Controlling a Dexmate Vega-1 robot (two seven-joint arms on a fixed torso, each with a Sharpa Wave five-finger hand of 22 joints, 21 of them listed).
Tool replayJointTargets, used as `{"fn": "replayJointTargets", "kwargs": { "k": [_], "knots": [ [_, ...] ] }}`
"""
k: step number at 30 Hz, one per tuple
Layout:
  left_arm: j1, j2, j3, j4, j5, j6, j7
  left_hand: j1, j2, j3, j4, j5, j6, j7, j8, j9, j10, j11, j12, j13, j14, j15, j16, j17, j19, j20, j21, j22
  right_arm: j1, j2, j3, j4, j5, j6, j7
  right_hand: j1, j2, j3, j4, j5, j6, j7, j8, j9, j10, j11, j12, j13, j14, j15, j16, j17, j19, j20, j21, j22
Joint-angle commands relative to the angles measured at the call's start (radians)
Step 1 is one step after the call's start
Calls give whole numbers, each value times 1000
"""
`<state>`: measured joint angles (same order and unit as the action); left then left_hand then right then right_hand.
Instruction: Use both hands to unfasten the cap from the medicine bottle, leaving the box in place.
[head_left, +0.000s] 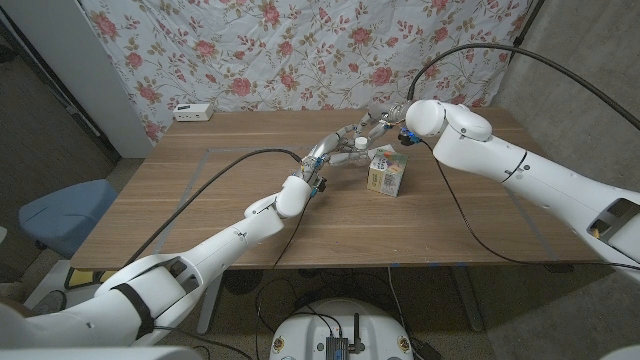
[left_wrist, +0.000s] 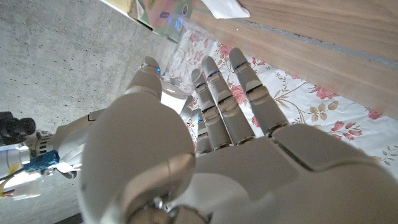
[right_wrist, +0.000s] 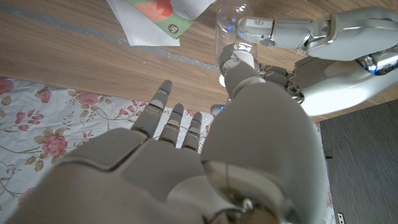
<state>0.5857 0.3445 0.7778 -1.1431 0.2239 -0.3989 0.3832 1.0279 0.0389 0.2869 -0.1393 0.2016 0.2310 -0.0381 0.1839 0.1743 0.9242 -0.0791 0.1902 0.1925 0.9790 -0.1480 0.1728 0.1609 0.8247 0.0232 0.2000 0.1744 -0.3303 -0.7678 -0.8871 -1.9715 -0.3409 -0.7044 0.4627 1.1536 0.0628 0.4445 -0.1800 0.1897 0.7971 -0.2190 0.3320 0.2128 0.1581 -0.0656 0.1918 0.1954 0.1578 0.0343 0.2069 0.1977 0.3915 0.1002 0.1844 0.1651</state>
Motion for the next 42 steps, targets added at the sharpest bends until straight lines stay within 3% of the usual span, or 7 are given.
{"fn": "replayJointTargets", "kwargs": {
  "k": [1, 23, 33, 42],
  "knots": [
    [5, 1, 0, -2, -1, 5, 6, 7, 8, 14, 4, 6, 11, -3, 5, 3, 56, -47, 6, 4, 8, -38, 3, 3, -2, 1, 0, 2, 10, -1, -6, 4, 12, 14, 30, 5, -13, -8, 2, -4, -27, -2, -19, -3, -14, 5, -7, 3, -5, 7, -2, 4, -6, 4, 1, 5],
    [13, 5, 0, -17, 3, 11, 10, 6, 8, 19, 4, 6, 9, -4, 3, 3, 51, -44, 4, 4, 6, -39, 2, 3, -5, 2, 0, 2, 15, -17, -4, -19, 26, -6, 63, -7, -39, -42, 20, -13, -192, -2, -119, -16, -73, 57, -4, 5, -45, 40, -5, 7, -38, 21, 1, 5],
    [26, 13, -4, -37, 8, 14, 17, 4, 7, 20, 4, 6, 9, -5, 3, 3, 53, -45, 5, 4, 6, -40, 3, 3, -6, 3, 0, 2, 16, -33, 3, -46, 35, -30, 72, -49, -58, -63, 35, -11, -231, -1, -137, -16, -87, 76, -2, 5, -52, 56, -4, 8, -33, 19, 6, 6],
    [35, 20, -7, -50, 14, 9, 22, 5, 2, 22, 1, 5, 1, -17, 0, 3, 49, -46, 4, 4, -7, -44, -1, 2, -16, -9, -3, 1, 20, -45, 7, -65, 51, -55, 81, -122, -78, -96, 59, -8, -278, 2, -149, -14, -104, 112, 0, 5, -61, 73, -3, 11, -31, 18, 8, 7]
  ]
}}
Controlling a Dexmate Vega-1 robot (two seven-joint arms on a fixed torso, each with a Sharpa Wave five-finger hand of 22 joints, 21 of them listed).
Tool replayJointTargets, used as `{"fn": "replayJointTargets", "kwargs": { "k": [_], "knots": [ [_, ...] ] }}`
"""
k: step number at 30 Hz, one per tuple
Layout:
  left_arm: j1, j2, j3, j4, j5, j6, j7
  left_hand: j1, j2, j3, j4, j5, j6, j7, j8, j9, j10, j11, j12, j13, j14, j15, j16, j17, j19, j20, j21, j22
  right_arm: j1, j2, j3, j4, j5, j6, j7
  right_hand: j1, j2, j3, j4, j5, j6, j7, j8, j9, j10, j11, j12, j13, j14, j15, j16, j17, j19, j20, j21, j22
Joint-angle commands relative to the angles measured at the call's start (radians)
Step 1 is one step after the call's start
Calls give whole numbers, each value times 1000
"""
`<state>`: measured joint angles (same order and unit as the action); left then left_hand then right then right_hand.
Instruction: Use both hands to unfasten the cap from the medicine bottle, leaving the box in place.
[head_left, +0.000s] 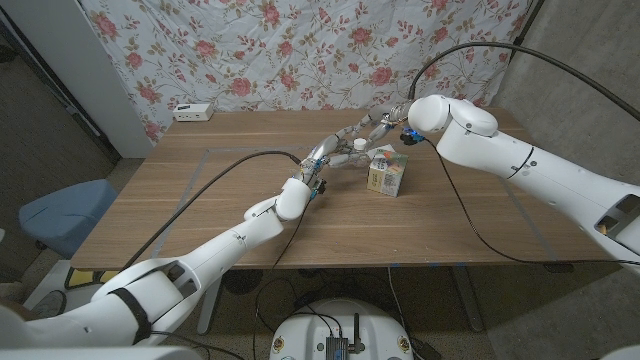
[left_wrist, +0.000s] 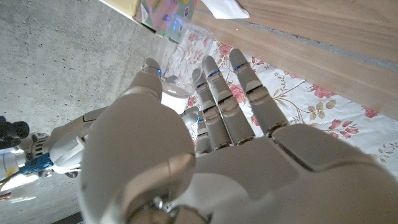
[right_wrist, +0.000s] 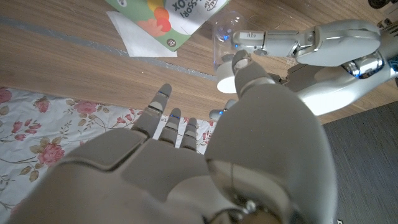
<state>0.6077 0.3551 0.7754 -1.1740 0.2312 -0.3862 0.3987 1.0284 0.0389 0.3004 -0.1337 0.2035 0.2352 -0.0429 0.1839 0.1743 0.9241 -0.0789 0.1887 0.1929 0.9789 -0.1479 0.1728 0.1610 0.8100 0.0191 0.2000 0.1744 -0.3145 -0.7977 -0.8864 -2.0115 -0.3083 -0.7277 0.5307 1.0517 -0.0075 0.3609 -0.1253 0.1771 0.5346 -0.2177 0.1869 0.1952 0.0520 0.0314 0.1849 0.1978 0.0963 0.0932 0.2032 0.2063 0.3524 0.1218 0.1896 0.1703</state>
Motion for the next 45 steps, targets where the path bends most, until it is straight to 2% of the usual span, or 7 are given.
{"fn": "replayJointTargets", "kwargs": {
  "k": [1, 7, 10, 18, 23, 37, 45],
  "knots": [
    [14, 11, -6, -21, 8, -4, 7, 5, 2, 9, -5, 3, -4, -12, 0, 3, 49, -46, 5, 3, -6, -44, -1, 2, -2, -5, -4, 1, 4, -15, 7, -27, 20, -34, 12, -26, -10, -15, 6, 5, -18, 1, -4, 3, 1, 16, 7, 3, 1, 16, 1, 3, 8, -4, 3, 2],
    [20, 17, -9, -33, 11, -6, 8, 5, 0, 10, -6, 3, -10, -20, -2, 3, 50, -46, 6, 3, -8, -47, -1, 2, -3, -3, -4, 1, 7, -19, 6, -31, 33, -39, 13, -77, -20, -36, 23, 7, -26, 5, 0, 6, -2, 26, 9, 3, -2, 20, 2, 4, 10, -7, 4, 2],
    [23, 19, -11, -36, 12, -8, 8, 5, -1, 10, -6, 3, -13, -21, -2, 3, 49, -46, 5, 3, -7, -46, 0, 2, -4, -3, -4, 1, 12, -20, 3, -34, 36, -47, 16, -115, -19, -50, 39, 9, -34, 26, 2, 8, -4, 30, 10, 3, -1, 23, 4, 5, 12, -7, 5, 3],
    [33, 26, -16, -51, 19, -8, 14, 6, -2, 12, -7, 3, -15, -22, -1, 3, 48, -45, 5, 3, -8, -43, 0, 2, -5, -3, -4, 1, 21, -15, -8, -36, 43, -63, 13, -164, -19, -69, 57, 11, -32, 67, 7, 10, 1, 45, 15, 3, 10, 32, 10, 6, 21, -7, 8, 3],
    [40, 30, -20, -60, 23, -6, 18, 5, -2, 13, -7, 3, -15, -24, -1, 3, 49, -46, 6, 3, -6, -44, 1, 2, -4, -4, -3, 1, 28, -12, -18, -37, 50, -75, 17, -204, -21, -86, 70, 13, -33, 111, 9, 12, 5, 58, 17, 3, 17, 38, 12, 7, 35, -10, 12, 3],
    [39, 33, -22, -62, 34, -12, 21, 4, -3, 15, -6, 3, -15, -24, 1, 3, 52, -47, 7, 3, -5, -45, 2, 2, -5, -4, -2, 1, 26, -23, -40, -72, 44, -116, -3, -246, -26, -105, 78, 18, -39, 193, 12, 15, 11, 82, 20, 4, 29, 51, 14, 4, 48, -8, 13, 2],
    [37, 33, -24, -61, 31, -12, 15, 3, -2, 17, -5, 3, -15, -23, 2, 3, 52, -46, 7, 3, -3, -44, 3, 2, -5, -3, -2, 1, 22, -19, -56, -81, 19, -127, -36, -247, -30, -108, 70, 24, -7, 197, 26, 17, 28, 84, 25, 4, 48, 49, 18, 1, 65, -7, 16, 2]
  ]
}}
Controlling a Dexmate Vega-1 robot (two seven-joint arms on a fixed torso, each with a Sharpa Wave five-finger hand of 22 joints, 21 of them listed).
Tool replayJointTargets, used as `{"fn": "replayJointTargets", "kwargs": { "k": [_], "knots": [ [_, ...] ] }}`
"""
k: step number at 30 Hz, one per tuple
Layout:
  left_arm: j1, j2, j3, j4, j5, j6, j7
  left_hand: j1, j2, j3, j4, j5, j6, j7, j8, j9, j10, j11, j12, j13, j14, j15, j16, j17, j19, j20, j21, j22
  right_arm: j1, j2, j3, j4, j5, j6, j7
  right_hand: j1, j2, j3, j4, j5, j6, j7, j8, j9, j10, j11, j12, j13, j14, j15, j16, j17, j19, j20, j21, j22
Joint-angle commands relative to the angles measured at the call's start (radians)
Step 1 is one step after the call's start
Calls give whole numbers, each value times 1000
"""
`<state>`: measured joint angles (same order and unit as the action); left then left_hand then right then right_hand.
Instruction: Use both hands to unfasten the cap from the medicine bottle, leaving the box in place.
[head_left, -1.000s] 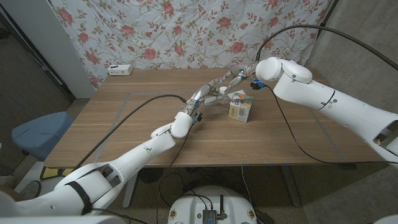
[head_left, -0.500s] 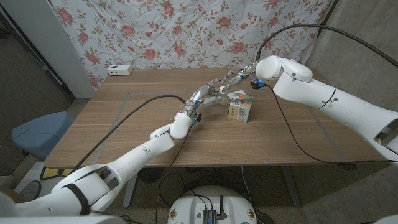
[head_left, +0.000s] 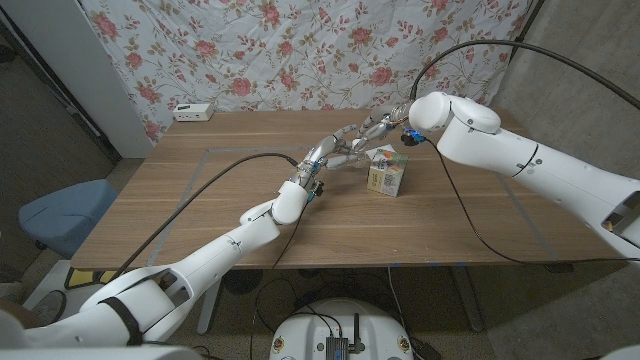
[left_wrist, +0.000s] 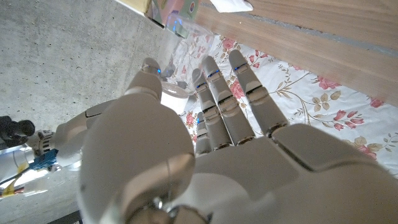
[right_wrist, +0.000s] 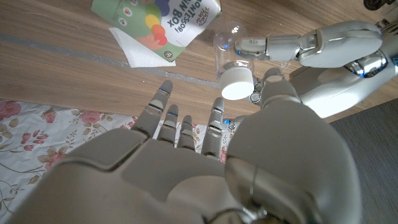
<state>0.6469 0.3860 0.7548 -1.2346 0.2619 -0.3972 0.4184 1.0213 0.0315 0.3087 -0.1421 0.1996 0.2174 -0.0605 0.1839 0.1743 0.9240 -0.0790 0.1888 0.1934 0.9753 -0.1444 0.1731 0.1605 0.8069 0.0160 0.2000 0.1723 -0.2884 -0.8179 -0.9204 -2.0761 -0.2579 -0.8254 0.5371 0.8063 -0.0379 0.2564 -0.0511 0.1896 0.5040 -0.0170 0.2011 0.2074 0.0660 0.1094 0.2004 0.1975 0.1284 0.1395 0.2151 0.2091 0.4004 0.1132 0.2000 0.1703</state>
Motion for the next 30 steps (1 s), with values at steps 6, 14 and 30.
{"fn": "replayJointTargets", "kwargs": {
  "k": [6, 14, 30],
  "knots": [
    [-1, 5, -5, -3, -1, 1, -7, 8, 5, 10, 4, 7, 4, -7, 2, 3, 53, -46, 7, 3, 1, -47, 2, 3, -2, 1, -2, 3, -4, 11, -36, -16, -55, -45, -61, 8, 4, 0, -16, 16, 56, -10, 25, 8, 33, 0, 15, 5, 38, -8, 11, -5, 38, -6, 11, 3],
    [-1, 3, -5, 3, -2, -5, -7, 7, 5, 11, 4, 7, 7, -8, 3, 3, 53, -45, 7, 3, -1, -46, 2, 3, -2, 1, -2, 3, -1, 21, -46, -8, -70, -49, -69, 21, 14, 7, -27, 21, 84, -17, 38, 14, 51, -4, 19, 5, 56, -16, 16, -6, 55, -12, 14, 3],
    [-4, 0, -4, 4, -2, 0, -8, 6, 4, 15, 4, 7, 10, -8, 4, 3, 55, -46, 7, 3, 1, -47, 3, 3, -5, 1, -2, 3, -10, 31, -44, 7, -82, -36, -93, 33, 30, 12, -44, 24, 176, -29, 80, 28, 87, -19, 22, 5, 84, -33, 21, -6, 81, -23, 14, 3]
  ]
}}
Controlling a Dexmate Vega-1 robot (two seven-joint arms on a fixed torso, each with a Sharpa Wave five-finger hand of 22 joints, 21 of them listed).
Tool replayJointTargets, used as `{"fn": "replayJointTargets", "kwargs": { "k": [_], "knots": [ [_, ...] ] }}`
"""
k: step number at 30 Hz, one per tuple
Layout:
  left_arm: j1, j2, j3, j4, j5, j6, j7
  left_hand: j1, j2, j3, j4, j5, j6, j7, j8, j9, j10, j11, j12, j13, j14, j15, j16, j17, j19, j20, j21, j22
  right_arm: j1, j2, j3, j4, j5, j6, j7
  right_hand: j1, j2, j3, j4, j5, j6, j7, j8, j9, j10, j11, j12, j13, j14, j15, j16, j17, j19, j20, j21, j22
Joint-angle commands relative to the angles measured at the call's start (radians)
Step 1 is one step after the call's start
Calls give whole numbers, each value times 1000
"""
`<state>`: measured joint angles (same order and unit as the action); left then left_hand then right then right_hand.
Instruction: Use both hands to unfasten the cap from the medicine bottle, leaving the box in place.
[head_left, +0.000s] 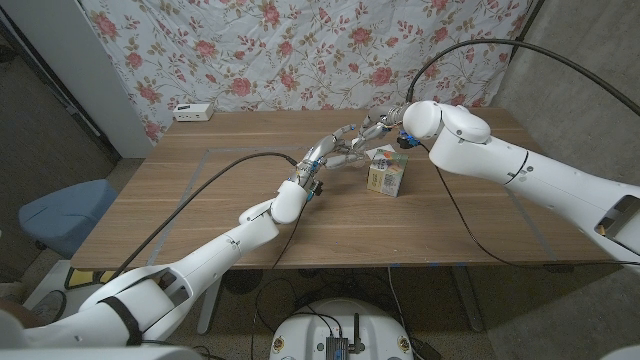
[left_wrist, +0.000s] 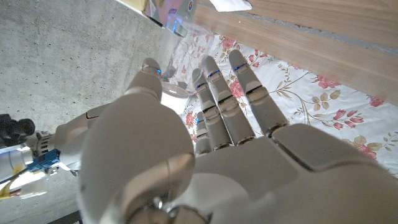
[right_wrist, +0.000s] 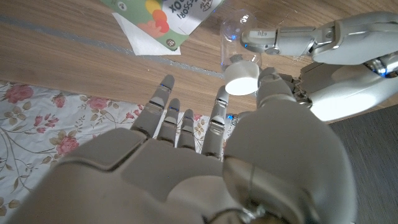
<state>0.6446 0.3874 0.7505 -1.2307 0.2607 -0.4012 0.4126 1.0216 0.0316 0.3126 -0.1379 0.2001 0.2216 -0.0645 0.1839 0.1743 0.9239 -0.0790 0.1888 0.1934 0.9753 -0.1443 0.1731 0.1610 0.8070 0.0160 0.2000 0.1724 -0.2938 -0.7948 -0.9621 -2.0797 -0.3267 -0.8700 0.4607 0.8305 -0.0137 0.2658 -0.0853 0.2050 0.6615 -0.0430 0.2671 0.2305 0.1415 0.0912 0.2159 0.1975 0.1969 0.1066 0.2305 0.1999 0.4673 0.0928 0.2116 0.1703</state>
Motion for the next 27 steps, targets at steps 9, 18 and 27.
{"fn": "replayJointTargets", "kwargs": {
  "k": [9, 18, 27],
  "knots": [
    [-4, -3, 2, 2, -1, 4, -4, 5, 4, 12, 0, 6, 7, -3, 4, 3, 54, -45, 7, 3, 2, -47, 3, 2, -4, 0, -1, 3, -3, 12, -8, 17, -26, 9, -13, 19, 13, 6, -18, 9, 41, -9, 26, 10, 22, -7, 7, 5, 24, -7, 8, 4, 23, -8, 3, 3],
    [-7, -7, 5, 5, -1, 4, -5, 3, 5, 14, 1, 6, 9, -3, 4, 3, 52, -44, 6, 3, 0, -45, 2, 2, -5, 0, -2, 3, -5, 10, -11, 11, -39, 7, -8, 25, 16, 9, -24, 10, 43, -13, 29, 13, 25, -11, 6, 5, 30, -10, 9, 4, 25, -11, 2, 3],
    [-2, -4, 4, -6, 0, 11, -5, 2, 5, 16, 1, 6, 12, -3, 5, 3, 54, -45, 7, 3, 1, -44, 2, 2, -4, -1, -1, 3, -16, 9, -14, 2, -63, -2, -19, 35, 19, 12, -32, 10, 51, -17, 35, 17, 32, -14, 6, 5, 34, -13, 9, 4, 29, -13, 2, 3]
  ]
}}
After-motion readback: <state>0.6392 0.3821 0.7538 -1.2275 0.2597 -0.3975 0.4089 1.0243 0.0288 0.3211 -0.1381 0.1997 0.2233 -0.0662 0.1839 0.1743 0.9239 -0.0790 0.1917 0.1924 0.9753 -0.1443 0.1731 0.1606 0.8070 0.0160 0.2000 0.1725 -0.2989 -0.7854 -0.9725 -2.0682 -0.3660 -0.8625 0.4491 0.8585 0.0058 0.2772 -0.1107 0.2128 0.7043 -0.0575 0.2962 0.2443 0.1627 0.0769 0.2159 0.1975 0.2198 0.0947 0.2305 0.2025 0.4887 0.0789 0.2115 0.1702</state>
